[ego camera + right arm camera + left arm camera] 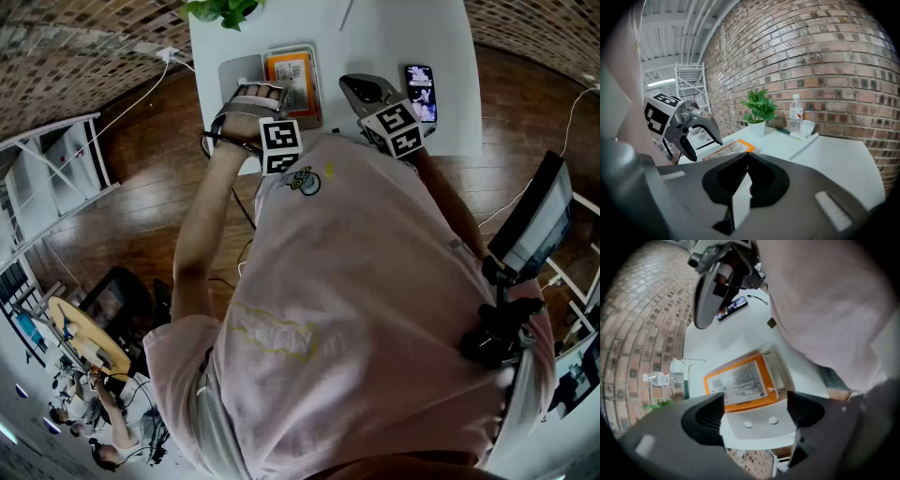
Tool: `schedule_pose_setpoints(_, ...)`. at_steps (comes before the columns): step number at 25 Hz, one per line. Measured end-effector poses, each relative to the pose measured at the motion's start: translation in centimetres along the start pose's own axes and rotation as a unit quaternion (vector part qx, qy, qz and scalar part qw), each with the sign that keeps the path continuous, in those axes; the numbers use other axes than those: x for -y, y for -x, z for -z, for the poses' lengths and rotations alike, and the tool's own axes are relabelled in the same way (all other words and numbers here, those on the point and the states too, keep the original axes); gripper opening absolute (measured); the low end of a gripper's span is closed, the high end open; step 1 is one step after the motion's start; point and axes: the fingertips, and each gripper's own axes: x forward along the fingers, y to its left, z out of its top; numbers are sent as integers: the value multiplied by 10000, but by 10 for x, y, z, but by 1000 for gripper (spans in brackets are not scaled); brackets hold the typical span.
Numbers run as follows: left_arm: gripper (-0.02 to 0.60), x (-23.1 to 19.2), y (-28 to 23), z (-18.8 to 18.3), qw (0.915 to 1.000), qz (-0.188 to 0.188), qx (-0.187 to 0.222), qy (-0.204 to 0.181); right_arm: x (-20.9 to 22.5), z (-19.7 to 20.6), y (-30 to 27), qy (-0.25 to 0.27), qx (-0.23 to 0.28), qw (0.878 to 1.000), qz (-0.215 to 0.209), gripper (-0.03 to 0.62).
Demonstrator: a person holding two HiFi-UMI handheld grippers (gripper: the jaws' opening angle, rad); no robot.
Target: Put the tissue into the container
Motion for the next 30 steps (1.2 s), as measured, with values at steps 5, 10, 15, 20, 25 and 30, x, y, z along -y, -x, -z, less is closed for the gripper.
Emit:
schedule_pose_setpoints(5, 465, -8, -15, -34, 9879, 230, 903, 1240, 7, 6, 3, 30, -175, 9998, 35, 2)
schedule_pose_setpoints(10, 469, -21, -58, -30, 9937, -939, -282, 534, 12, 13, 9, -19, -260, 9995, 150, 2)
schedule_pose_setpoints(15, 420, -29, -60, -34, 9849, -1267, -195, 1160, 25, 16, 16, -139, -270, 9993, 209, 2)
schedule_pose_setpoints(20, 322, -31, -47, -29, 9900, -540, 127, 1300, 20, 15, 14, -27, -284, 9996, 9, 2)
schedule_pose_setpoints(25, 313, -21, 6, -35, 9812, 933, 1242, 1145, 25, 15, 15, -94, -260, 9996, -69, 2)
schedule_pose_setpoints(30, 311, -42, 86, -42, 8772, 2219, 3312, 2675, 38, 20, 19, -350, -224, 9991, 101, 2)
